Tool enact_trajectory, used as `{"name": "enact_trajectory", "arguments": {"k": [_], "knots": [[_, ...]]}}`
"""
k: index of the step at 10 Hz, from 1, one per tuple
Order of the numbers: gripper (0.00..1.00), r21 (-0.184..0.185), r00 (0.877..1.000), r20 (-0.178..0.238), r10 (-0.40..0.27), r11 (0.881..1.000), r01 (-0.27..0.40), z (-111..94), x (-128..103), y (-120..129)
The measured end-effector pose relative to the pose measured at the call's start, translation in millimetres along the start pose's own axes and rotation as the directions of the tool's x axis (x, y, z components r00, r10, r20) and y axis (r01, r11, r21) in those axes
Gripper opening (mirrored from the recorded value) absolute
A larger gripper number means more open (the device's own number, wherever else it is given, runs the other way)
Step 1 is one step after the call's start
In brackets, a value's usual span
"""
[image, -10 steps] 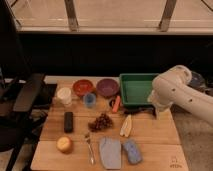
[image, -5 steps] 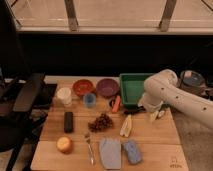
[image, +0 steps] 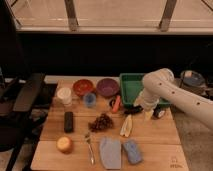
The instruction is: Place brush in plastic cup
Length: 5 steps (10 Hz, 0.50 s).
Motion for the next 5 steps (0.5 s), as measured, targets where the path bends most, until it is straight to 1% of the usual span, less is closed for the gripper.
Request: {"name": "enact_trajectory", "arguments": {"k": [4, 5], "knots": [[0.65, 0.002, 1.0, -0.002, 0.003, 1.0, -0.003, 0.1, 1.1, -0.7], [0.65, -0.005, 1.0, 0.017, 0.019, 1.0, -0.019, 2.6, 0.2, -3.2]]}}
